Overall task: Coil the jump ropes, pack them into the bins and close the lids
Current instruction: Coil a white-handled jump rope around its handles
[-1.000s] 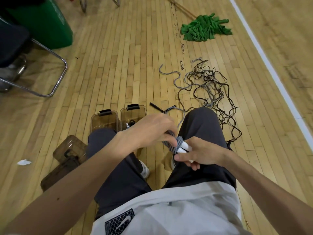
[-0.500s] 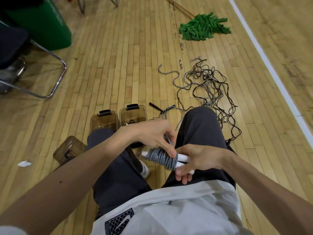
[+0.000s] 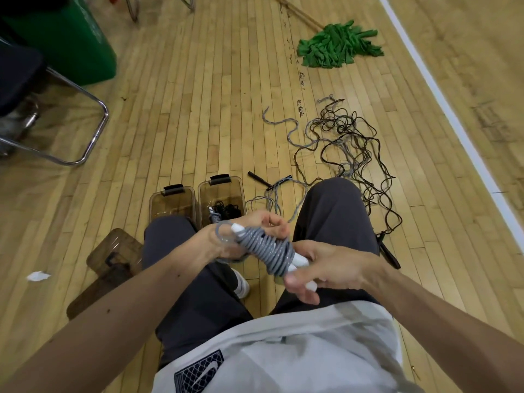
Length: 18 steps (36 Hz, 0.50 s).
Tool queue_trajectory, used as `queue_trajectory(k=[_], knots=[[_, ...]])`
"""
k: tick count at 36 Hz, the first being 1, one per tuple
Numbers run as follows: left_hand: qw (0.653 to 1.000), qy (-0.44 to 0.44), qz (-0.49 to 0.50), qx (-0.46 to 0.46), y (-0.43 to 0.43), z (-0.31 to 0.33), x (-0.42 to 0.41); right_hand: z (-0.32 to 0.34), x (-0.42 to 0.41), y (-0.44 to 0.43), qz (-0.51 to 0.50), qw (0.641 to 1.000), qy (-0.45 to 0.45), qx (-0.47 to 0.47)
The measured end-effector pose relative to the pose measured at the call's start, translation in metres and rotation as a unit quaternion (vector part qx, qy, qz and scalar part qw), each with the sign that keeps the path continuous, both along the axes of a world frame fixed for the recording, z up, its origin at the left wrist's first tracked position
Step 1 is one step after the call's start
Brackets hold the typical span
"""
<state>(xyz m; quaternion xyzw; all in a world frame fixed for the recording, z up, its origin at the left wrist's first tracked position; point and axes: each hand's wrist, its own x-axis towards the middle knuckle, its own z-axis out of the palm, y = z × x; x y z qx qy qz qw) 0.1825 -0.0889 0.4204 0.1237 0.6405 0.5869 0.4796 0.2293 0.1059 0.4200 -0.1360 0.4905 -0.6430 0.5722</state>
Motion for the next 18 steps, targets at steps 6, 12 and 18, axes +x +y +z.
queue_trajectory(k=[6, 12, 18], knots=[[0.992, -0.067, 0.11, 0.017, -0.006, -0.005, 0.024, 0.005, 0.002, -0.011, -0.093, 0.994, -0.059, -0.001], [0.982, -0.082, 0.155, -0.074, -0.009, -0.015, 0.03, -0.009, -0.003, -0.002, -0.183, 0.978, -0.077, 0.057], [0.981, 0.051, 0.1, -0.161, -0.003, -0.011, 0.038, -0.01, -0.006, 0.001, -0.202, 0.971, 0.005, 0.125]])
